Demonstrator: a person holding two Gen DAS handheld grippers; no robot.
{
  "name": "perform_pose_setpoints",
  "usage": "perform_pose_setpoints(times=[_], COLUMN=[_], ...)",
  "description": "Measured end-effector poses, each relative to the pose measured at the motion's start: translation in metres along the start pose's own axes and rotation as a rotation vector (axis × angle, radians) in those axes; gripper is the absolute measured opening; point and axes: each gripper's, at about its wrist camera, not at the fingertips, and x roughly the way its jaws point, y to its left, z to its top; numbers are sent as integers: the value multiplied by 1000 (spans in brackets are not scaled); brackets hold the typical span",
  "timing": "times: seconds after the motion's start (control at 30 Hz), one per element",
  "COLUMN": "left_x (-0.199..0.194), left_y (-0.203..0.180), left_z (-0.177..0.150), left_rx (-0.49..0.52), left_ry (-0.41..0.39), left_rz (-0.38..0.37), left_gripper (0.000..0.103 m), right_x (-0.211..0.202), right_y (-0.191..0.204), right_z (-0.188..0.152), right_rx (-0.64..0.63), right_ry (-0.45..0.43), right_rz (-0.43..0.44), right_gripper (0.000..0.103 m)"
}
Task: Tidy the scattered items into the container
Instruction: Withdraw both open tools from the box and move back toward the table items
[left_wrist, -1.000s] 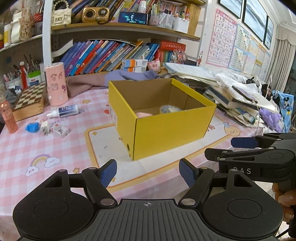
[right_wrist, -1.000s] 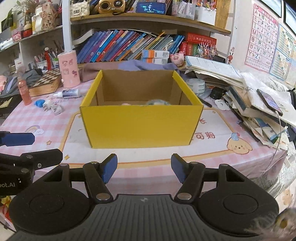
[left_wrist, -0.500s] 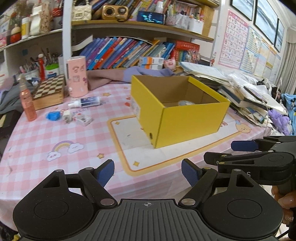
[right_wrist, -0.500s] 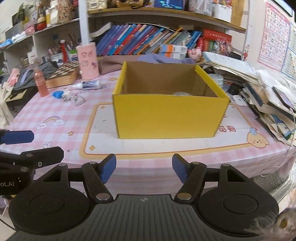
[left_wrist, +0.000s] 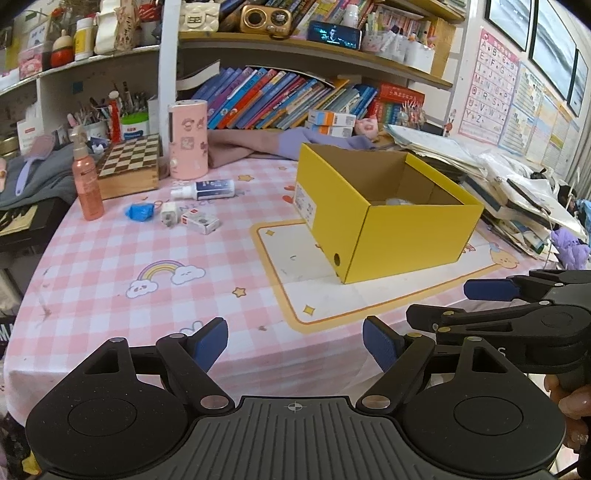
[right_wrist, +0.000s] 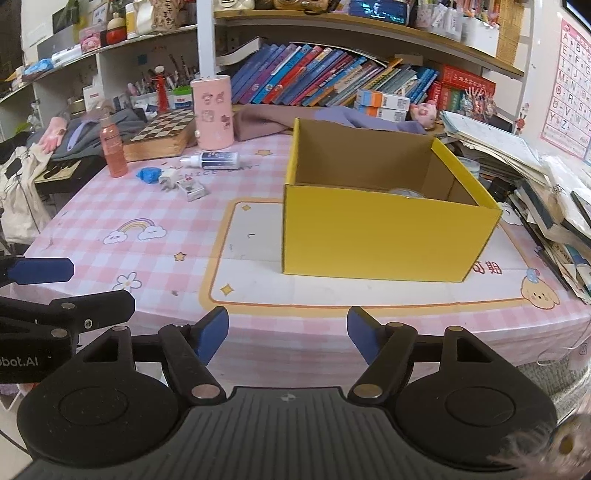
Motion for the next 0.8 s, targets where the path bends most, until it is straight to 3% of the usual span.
perform_pose_setpoints(times=[0.8], left_x=[-15], left_y=[59], left_z=[-4], left_rx=[-113], left_ry=[-17], left_rz=[145], left_gripper=[83], right_x=[29], right_y=[63], right_z=[26], right_rx=[-131], right_ry=[-8], right_rz=[150], right_gripper=[73])
